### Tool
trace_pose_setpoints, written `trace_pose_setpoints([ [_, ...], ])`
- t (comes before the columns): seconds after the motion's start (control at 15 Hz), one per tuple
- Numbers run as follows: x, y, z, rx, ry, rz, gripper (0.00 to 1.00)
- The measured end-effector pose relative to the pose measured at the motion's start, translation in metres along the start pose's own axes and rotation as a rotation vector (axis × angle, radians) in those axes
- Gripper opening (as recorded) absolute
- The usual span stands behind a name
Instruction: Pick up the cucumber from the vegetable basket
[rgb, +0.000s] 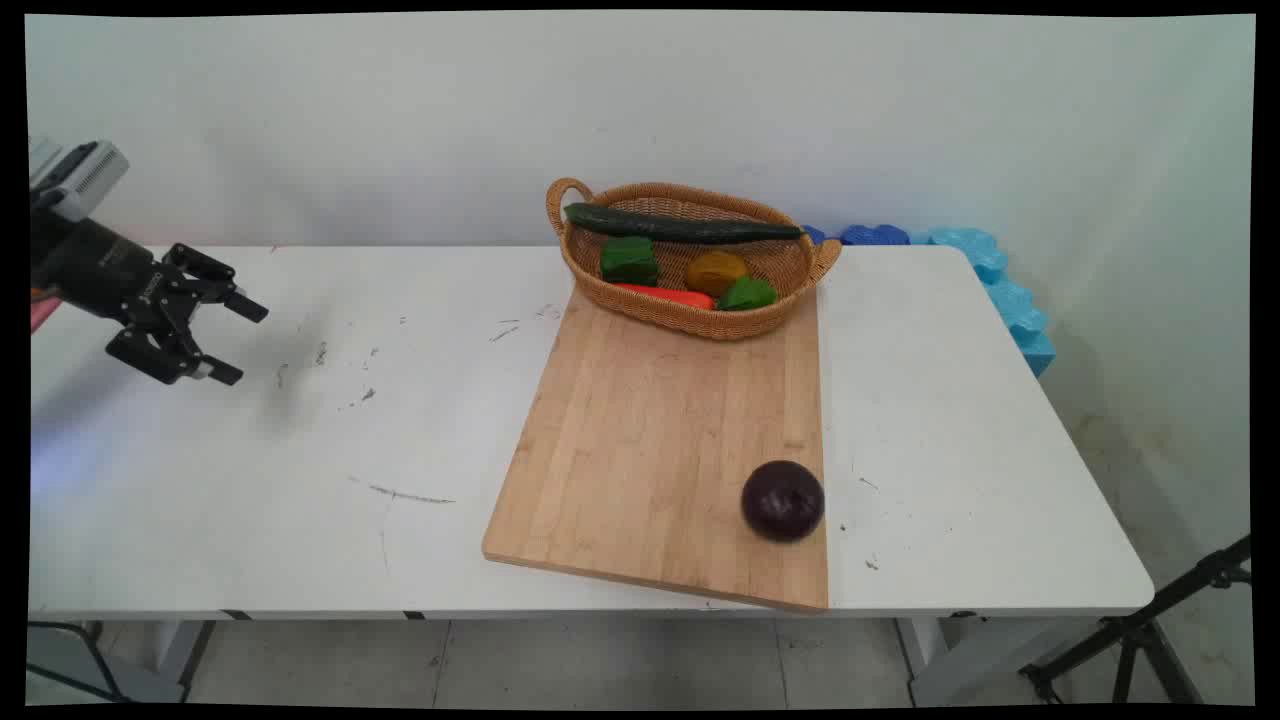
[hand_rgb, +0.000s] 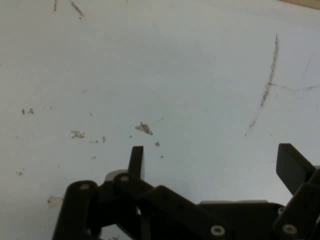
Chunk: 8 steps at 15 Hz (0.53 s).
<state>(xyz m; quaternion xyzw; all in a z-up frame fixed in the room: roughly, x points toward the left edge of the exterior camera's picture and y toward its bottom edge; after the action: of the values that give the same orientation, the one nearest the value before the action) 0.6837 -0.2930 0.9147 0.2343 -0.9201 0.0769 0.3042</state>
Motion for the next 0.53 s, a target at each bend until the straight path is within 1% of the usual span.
trace_pose_setpoints([
  [0.27, 0.007, -0.003, 0.005, 0.006, -0.006, -0.008, 1.00],
  [0.53, 0.019, -0.006, 0.013, 0.025, -0.017, -0.009, 1.00],
])
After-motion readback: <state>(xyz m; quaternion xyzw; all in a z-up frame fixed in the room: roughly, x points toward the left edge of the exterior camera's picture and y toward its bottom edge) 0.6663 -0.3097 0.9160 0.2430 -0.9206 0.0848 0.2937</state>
